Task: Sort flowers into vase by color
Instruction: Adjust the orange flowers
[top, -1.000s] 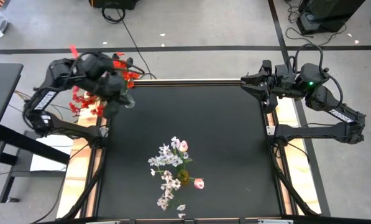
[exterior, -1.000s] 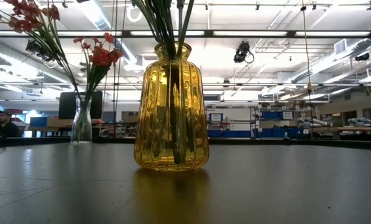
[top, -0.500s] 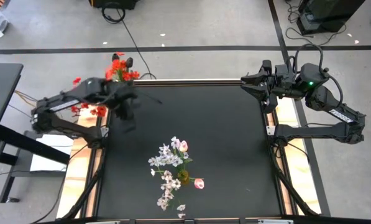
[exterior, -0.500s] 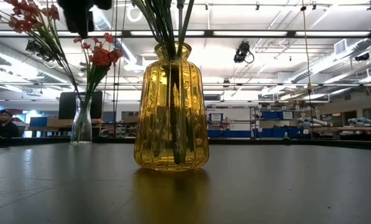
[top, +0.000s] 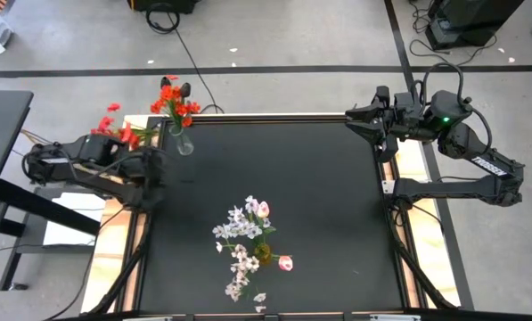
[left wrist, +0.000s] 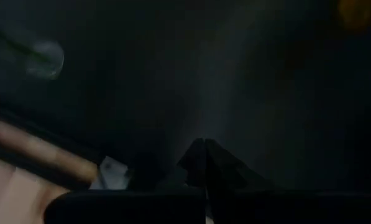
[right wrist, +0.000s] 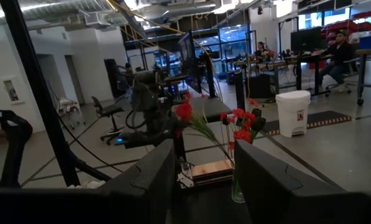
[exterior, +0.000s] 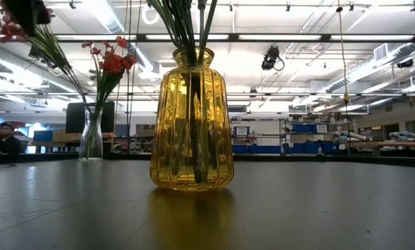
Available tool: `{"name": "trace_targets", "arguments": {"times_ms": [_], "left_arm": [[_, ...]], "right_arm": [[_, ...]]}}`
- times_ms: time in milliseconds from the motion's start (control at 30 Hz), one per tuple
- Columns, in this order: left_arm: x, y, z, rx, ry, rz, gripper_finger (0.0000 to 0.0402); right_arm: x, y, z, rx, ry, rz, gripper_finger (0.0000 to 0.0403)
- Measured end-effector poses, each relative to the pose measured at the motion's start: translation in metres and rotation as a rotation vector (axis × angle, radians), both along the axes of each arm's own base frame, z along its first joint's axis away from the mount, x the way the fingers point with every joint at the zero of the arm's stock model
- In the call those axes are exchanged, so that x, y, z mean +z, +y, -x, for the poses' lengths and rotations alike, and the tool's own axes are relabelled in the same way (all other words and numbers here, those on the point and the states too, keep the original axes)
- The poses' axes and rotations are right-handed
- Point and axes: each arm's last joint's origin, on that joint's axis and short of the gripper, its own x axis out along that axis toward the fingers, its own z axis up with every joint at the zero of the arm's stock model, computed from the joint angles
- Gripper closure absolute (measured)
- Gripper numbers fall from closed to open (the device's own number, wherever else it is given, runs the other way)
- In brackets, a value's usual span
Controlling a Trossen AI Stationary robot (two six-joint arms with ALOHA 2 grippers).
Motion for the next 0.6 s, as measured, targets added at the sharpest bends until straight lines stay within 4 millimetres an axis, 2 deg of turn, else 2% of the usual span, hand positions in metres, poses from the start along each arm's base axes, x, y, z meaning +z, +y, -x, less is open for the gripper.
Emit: {"name": "trace_targets", "arguments": {"times_ms": [167, 333, 600], "left_arm": [[0.005, -0.002, 0.007, 0.028, -0.033, -0.008, 0.0397], [0.007, 0.005, 0.006, 0.087, -0.052, -0.178, 0.0397], [0.006, 0.021, -0.005, 0.179, 0.022, -0.438, 0.0397]], "right_arm": [[0.0, 0.0, 0.0, -0.001, 0.0, 0.0, 0.0227], [0.0, 0.0, 0.0, -0.001, 0.0, 0.0, 0.0227], [0.0, 0.0, 0.0, 0.0, 0.0, 0.0, 0.0227]]}}
